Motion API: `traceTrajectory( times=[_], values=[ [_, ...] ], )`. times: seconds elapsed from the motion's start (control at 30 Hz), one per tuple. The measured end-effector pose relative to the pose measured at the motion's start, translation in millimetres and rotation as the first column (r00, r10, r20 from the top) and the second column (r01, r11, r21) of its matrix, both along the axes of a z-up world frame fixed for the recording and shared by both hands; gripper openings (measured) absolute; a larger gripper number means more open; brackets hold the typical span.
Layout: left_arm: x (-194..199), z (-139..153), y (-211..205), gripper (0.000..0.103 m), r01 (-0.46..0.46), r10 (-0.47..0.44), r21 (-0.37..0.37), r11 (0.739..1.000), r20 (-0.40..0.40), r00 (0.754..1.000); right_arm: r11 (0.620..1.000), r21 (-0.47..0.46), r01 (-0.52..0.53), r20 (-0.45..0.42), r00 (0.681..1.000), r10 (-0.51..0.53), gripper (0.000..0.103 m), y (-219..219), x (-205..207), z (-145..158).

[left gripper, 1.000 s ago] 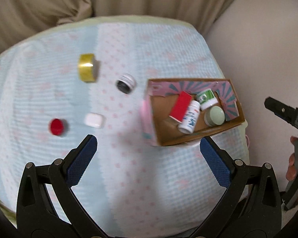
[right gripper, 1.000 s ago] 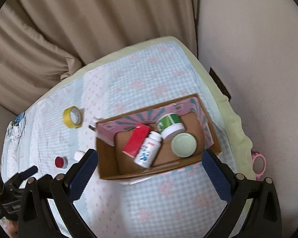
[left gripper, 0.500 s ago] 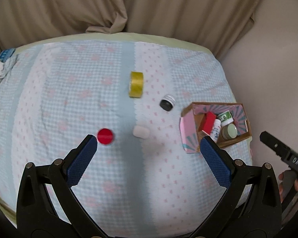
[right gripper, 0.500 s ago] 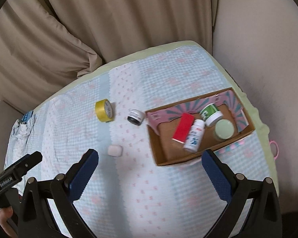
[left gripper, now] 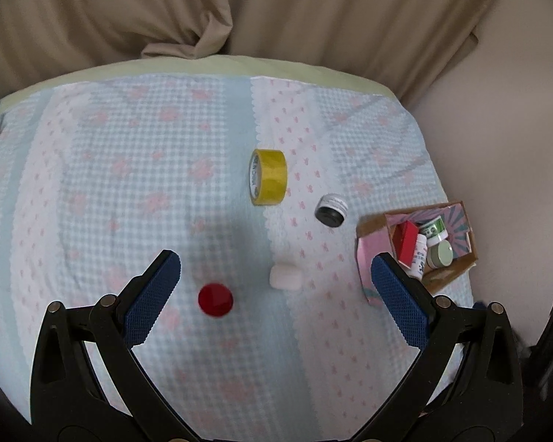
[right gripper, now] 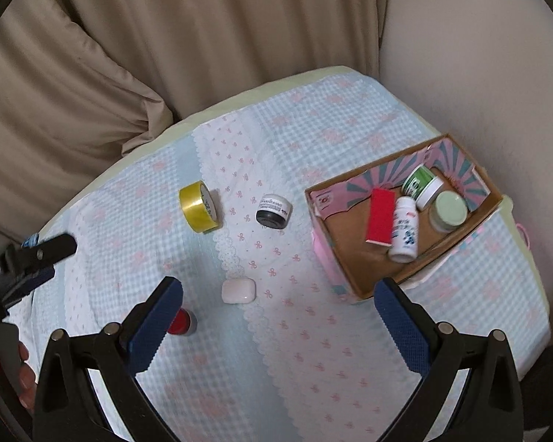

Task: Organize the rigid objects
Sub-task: 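Grasp the yellow tape roll with the left gripper while the right grasps the black-lid jar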

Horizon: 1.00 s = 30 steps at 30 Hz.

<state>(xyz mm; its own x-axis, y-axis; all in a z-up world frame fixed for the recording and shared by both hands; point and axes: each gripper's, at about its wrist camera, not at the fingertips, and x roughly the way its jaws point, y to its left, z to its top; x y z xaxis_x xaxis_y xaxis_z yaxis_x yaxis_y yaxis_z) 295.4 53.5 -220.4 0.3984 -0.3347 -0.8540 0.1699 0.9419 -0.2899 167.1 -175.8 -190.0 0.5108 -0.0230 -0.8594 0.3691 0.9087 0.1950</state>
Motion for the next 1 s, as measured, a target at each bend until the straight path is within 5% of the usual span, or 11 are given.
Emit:
traceTrajectory(
  times=[0.57,1.0],
  values=[
    [121,-108,-60,0.102,0.003,-0.002,0.012,1.000,-0.104,0.995,0.996,0.022,0.086,0.036,0.996,-0.086,0.101,20,87,-113],
    [174,-206,-89,0.084,0.011,-0.004,0.045,0.999,-0.167,0.986,0.994,-0.077,0.077,0.024,0.997,-0.076,0.085,11,161,-206]
  ],
)
